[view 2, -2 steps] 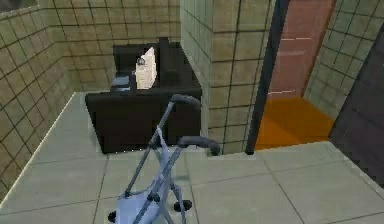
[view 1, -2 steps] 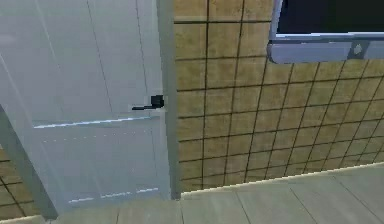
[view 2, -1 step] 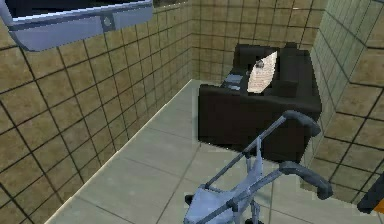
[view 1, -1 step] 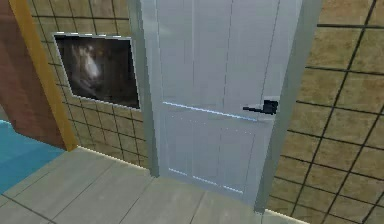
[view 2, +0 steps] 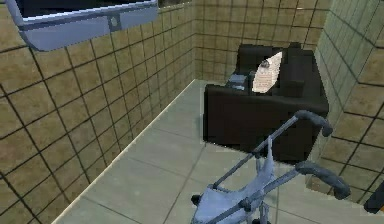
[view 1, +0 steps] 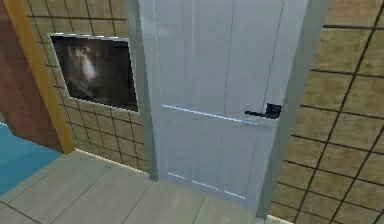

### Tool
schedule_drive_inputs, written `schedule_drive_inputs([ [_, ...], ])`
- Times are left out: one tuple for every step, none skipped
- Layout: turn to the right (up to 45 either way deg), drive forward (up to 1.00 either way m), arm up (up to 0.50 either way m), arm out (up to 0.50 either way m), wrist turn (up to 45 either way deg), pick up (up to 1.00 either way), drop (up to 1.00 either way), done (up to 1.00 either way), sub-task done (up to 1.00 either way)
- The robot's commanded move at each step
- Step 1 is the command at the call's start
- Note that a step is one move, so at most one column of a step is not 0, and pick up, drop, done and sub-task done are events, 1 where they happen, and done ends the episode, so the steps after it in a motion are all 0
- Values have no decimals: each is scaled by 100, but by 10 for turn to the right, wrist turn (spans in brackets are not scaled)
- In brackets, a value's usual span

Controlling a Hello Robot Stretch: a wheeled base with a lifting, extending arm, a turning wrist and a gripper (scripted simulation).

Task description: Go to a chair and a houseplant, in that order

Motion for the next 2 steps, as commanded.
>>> schedule_drive_inputs([
  [-360,0,0,0,0,0,0,0,0],
  [0,50,0,0,0,0,0,0,0],
])
